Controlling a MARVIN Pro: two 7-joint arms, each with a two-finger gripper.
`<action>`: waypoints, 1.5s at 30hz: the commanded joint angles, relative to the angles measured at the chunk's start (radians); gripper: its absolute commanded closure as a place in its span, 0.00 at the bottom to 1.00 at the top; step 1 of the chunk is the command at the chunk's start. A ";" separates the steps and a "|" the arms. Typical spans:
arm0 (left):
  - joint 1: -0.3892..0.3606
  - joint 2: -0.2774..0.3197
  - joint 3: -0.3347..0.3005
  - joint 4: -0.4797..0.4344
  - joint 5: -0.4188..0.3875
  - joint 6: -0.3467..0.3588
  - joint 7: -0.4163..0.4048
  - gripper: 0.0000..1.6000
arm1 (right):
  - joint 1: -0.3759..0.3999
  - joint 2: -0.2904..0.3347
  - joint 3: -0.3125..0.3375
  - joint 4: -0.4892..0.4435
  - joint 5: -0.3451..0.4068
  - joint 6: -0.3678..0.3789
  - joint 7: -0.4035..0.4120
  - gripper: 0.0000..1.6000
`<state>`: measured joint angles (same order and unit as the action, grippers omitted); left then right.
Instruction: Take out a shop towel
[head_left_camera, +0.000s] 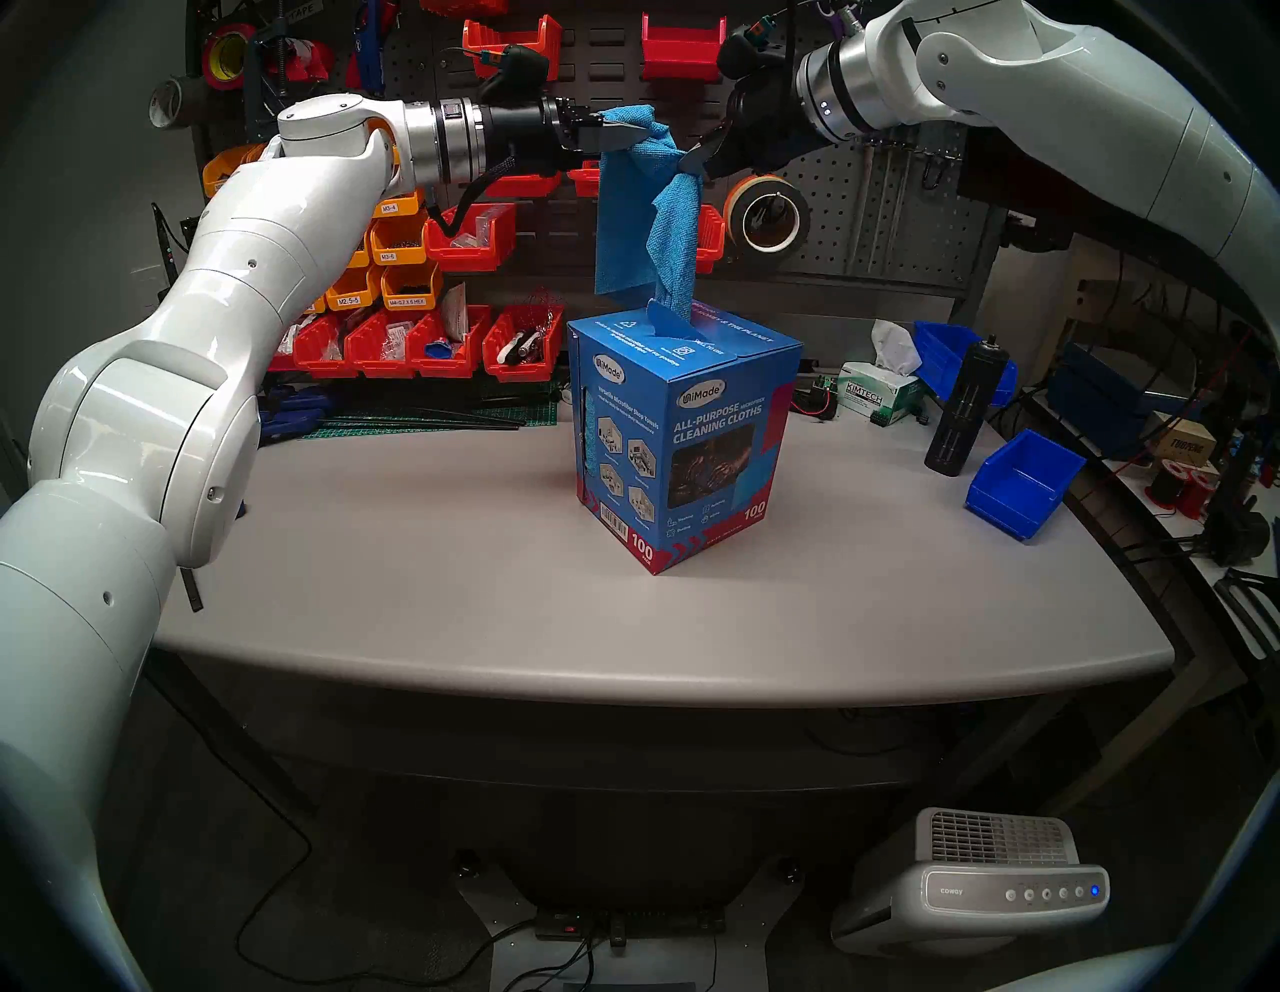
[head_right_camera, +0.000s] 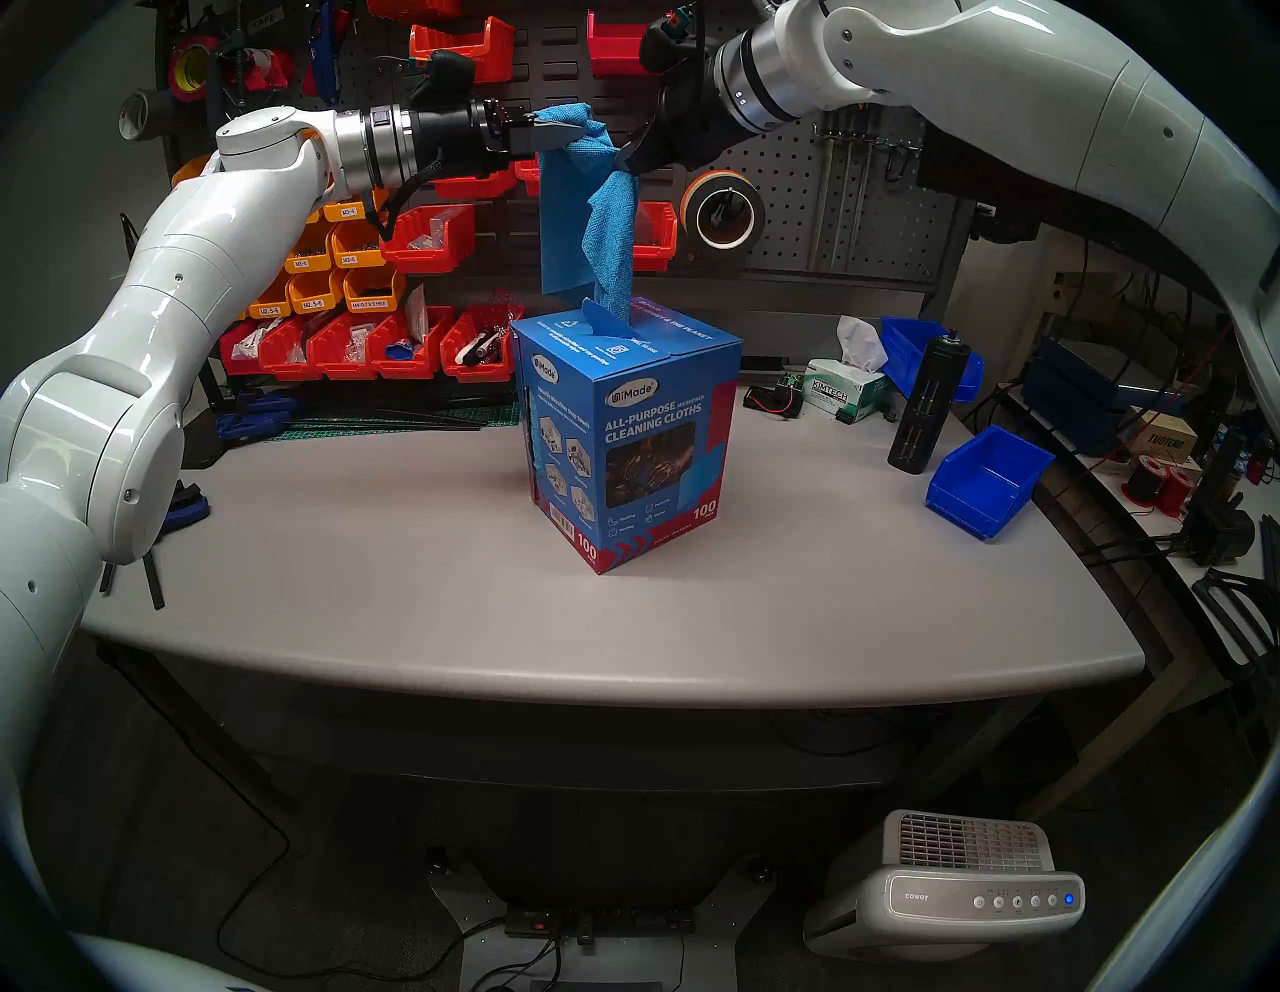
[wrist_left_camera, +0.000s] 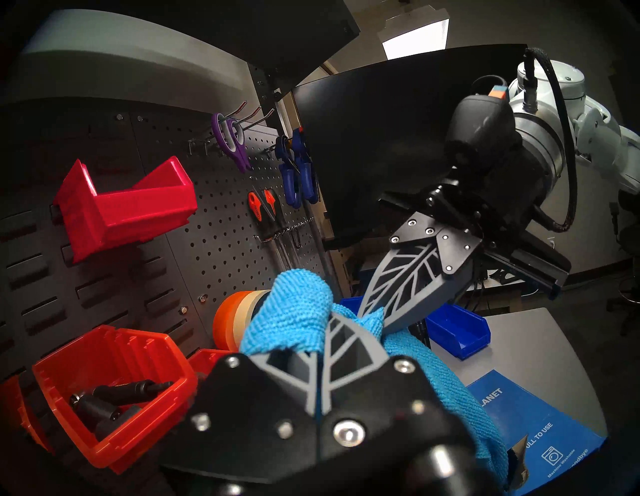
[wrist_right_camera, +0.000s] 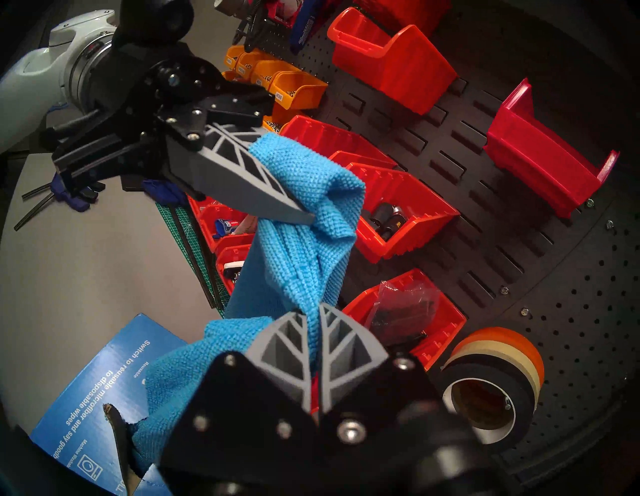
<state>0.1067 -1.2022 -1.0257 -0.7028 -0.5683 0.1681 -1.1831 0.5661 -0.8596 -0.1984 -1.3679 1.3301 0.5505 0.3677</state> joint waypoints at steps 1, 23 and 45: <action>-0.058 0.025 -0.033 -0.001 -0.010 -0.001 0.011 1.00 | 0.042 0.060 0.007 0.016 -0.017 0.015 -0.027 1.00; -0.058 0.025 -0.034 -0.001 -0.008 -0.001 0.011 1.00 | 0.049 0.092 -0.007 0.012 -0.032 0.050 -0.043 1.00; -0.057 0.025 -0.036 -0.002 -0.007 -0.001 0.016 1.00 | 0.054 0.089 0.000 0.001 -0.039 0.062 -0.053 1.00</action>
<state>0.1030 -1.1728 -1.0417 -0.6940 -0.5636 0.1676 -1.1664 0.5773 -0.7677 -0.2366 -1.3710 1.2912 0.6302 0.3304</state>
